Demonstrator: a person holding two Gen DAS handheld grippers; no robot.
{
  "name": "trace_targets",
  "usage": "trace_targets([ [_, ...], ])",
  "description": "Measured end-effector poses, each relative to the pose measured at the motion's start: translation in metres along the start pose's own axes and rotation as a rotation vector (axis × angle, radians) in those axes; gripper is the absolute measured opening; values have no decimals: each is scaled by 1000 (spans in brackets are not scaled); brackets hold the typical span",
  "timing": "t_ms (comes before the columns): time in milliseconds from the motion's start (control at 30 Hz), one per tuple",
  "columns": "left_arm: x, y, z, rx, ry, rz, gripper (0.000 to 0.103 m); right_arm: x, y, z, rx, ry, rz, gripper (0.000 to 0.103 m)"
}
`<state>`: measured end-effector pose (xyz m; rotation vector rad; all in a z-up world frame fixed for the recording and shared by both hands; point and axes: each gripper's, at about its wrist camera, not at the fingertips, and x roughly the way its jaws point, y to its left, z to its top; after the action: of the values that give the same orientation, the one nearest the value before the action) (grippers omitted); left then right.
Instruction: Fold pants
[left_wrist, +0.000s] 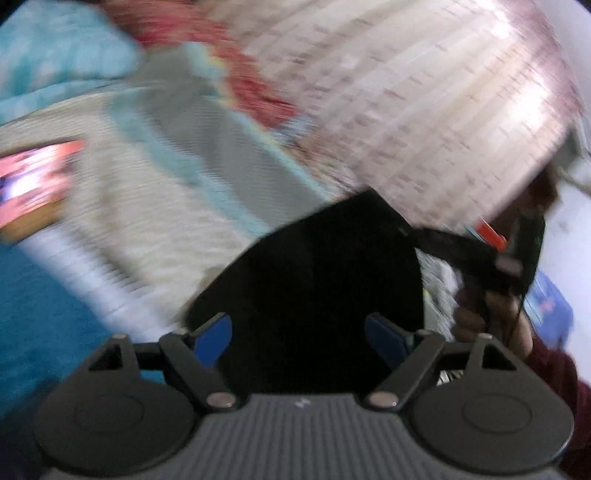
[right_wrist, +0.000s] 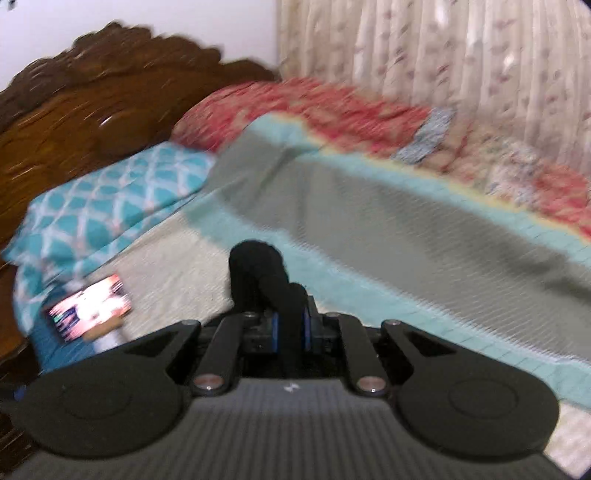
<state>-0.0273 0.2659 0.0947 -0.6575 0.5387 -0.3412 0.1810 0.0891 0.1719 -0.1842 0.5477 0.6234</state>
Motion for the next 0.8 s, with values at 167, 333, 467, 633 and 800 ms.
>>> trace_targets([
  [167, 95, -19, 13, 59, 136, -6, 52, -18, -6, 8, -15, -66, -10, 15],
  [333, 158, 19, 15, -75, 203, 185, 43, -45, 4, -29, -62, -70, 102, 15],
  [467, 157, 57, 19, -313, 167, 172, 43, -73, 23, -69, -149, -18, 209, 15],
  [633, 130, 73, 3, -268, 196, 181, 44, -52, 63, -109, -285, 75, 267, 36],
  [800, 72, 86, -16, -221, 179, 195, 65, -30, 71, -133, -311, 237, 325, 53],
])
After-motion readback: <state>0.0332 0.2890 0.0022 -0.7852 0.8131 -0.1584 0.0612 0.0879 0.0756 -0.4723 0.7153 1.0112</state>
